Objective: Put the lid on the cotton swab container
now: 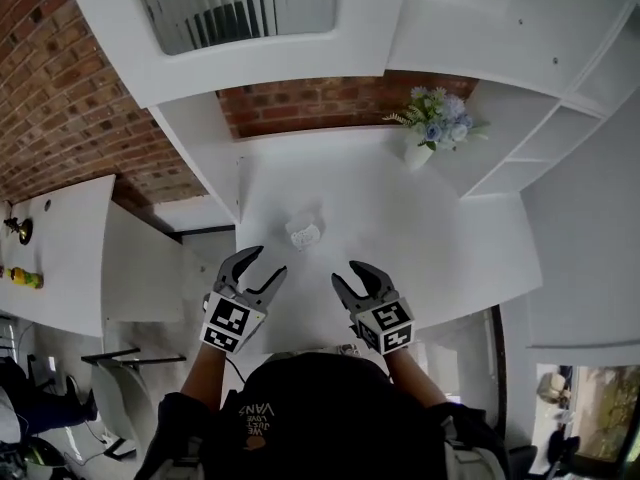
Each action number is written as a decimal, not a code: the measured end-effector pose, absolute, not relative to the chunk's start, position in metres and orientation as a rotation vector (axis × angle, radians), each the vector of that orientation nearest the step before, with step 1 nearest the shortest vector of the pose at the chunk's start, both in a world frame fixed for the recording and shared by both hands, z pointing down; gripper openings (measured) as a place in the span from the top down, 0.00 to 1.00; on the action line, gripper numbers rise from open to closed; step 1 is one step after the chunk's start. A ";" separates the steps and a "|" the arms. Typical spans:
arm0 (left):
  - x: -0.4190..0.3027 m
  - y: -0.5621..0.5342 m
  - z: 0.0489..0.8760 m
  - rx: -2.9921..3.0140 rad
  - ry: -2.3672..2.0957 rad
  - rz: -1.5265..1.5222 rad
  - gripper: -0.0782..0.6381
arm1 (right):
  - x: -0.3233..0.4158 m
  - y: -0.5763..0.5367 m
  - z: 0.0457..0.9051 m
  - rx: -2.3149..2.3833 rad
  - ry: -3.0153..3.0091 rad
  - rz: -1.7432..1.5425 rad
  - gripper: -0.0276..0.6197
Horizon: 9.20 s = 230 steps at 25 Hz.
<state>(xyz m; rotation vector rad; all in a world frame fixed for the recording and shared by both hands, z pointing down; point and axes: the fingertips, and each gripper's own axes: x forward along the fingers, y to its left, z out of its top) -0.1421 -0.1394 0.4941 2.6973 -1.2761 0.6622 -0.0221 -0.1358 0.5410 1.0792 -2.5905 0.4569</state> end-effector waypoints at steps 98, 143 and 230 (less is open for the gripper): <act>-0.102 -0.208 0.606 2.722 -0.724 0.697 0.67 | -0.077 -0.242 0.601 1.034 -2.585 0.505 0.95; -0.105 -0.226 0.601 2.719 -0.937 0.728 0.88 | -0.075 -0.242 0.592 1.102 -2.555 0.421 0.96; -0.054 -0.015 0.524 2.316 -1.752 0.432 0.88 | 0.040 -0.066 0.518 0.646 -2.792 0.326 0.96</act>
